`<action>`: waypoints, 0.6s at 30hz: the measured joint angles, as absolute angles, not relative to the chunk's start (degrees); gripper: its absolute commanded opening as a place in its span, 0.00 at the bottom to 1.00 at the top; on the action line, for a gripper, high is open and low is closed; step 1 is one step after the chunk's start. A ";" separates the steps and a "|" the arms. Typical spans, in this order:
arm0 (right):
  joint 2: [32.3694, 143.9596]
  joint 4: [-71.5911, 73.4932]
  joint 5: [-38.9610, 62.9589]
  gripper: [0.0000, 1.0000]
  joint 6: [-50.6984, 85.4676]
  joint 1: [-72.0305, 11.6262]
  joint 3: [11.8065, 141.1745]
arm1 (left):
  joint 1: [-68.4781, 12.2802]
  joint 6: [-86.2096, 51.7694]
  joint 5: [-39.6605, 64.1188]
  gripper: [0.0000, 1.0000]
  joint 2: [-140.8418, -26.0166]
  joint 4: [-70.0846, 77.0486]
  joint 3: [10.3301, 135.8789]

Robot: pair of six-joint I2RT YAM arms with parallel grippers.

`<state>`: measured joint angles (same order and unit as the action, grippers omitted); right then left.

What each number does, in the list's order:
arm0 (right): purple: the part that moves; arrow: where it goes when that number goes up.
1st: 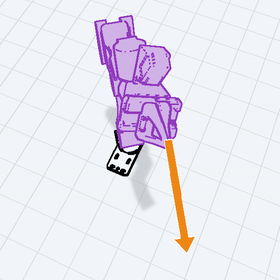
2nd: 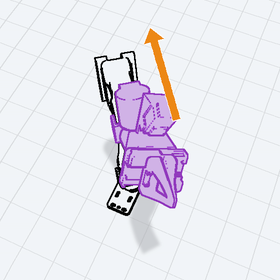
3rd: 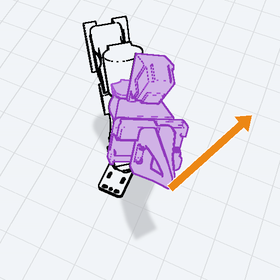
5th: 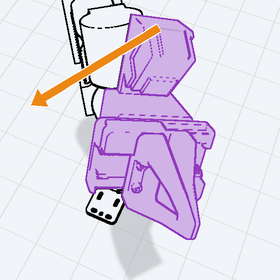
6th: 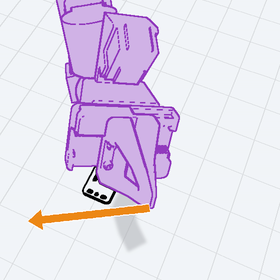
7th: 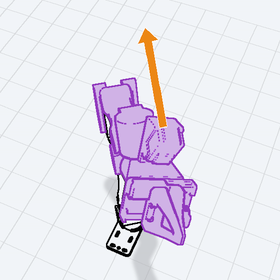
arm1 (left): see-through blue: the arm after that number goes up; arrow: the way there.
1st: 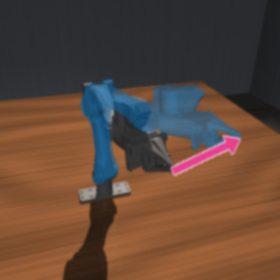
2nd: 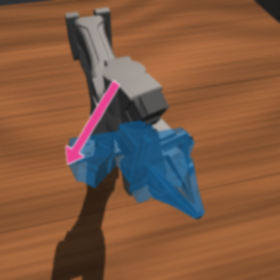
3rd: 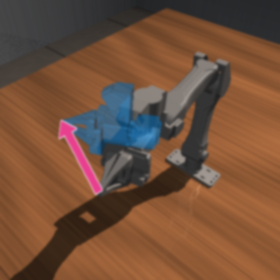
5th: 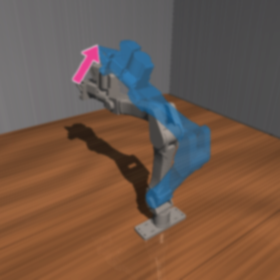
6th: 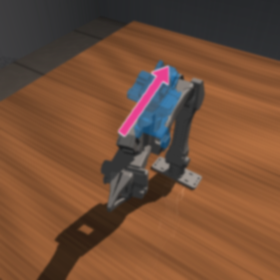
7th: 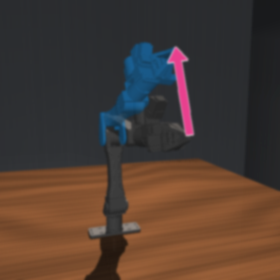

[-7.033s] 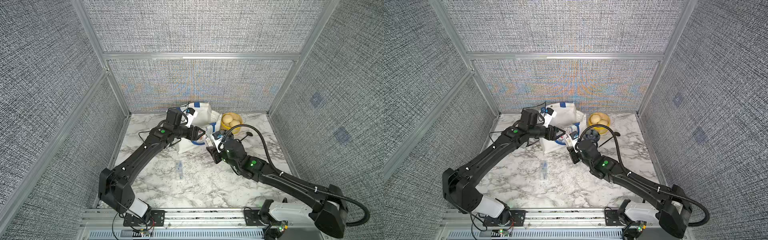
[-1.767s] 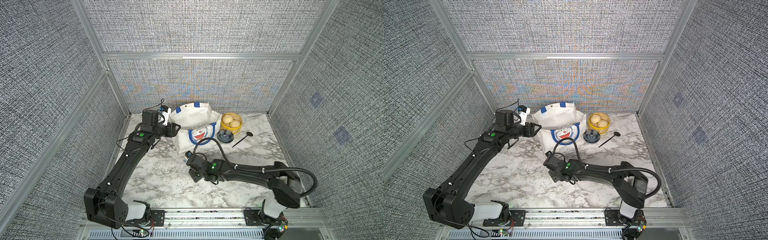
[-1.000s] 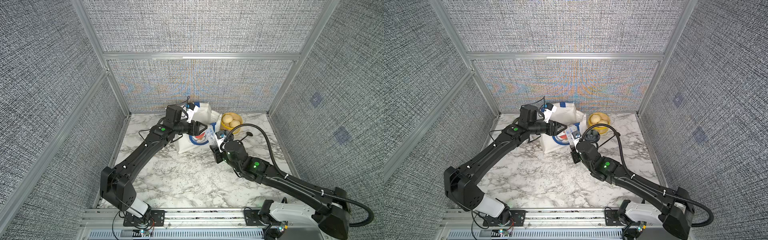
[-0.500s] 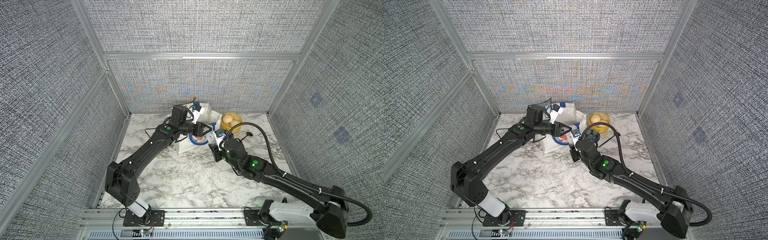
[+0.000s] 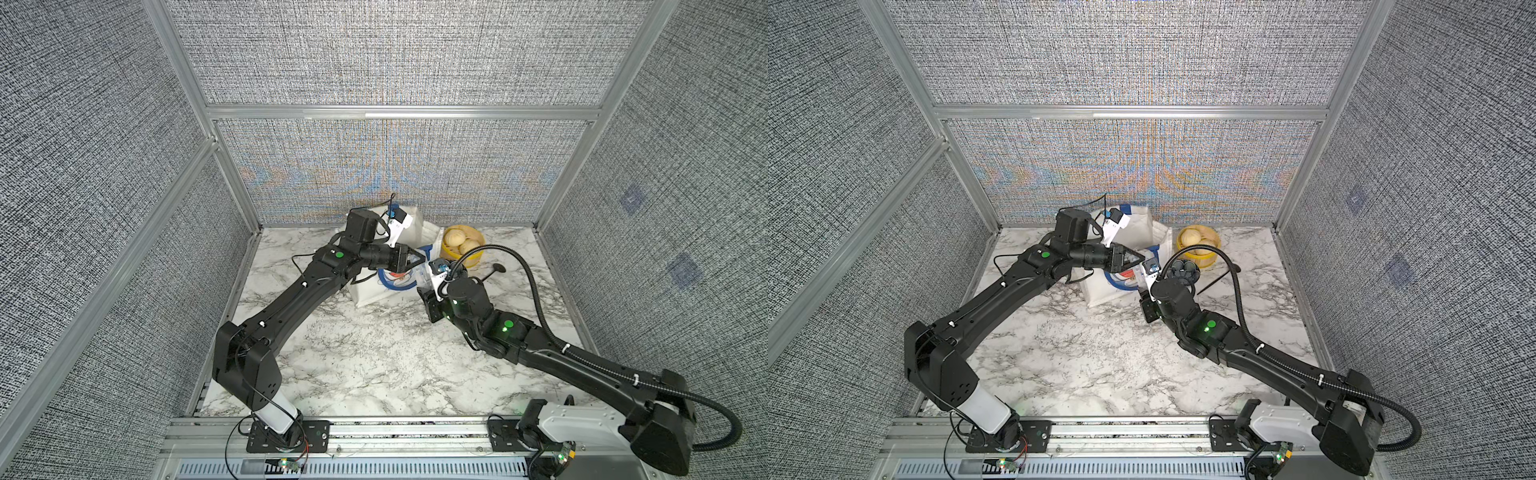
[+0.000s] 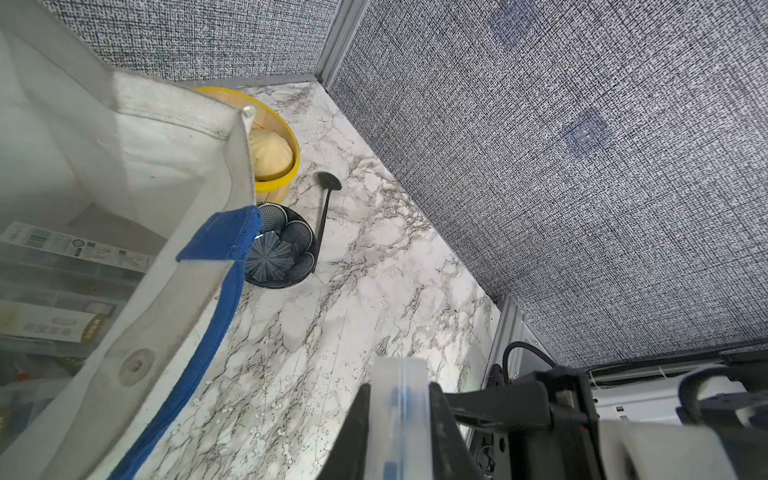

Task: Put the compass set into the canvas bag
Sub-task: Pick up the compass set at the center of the board, then place the compass set in the canvas bag.

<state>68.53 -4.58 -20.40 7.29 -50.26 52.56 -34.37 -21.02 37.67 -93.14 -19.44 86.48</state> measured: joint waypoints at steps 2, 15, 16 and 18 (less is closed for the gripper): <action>67.83 -3.81 -19.84 0.74 6.52 -50.26 50.78 | -34.28 -20.99 36.69 0.15 -93.45 -19.68 86.94; 61.65 8.56 -14.31 0.80 2.96 -50.26 33.69 | -32.08 -16.36 28.56 0.13 -98.06 -24.95 101.86; 61.34 9.98 -14.33 0.80 2.50 -50.26 32.58 | -31.29 -15.88 27.97 0.13 -99.22 -25.58 103.90; 60.88 12.10 -14.39 0.80 2.17 -50.24 30.52 | -29.78 -15.09 26.28 0.12 -101.60 -26.37 107.35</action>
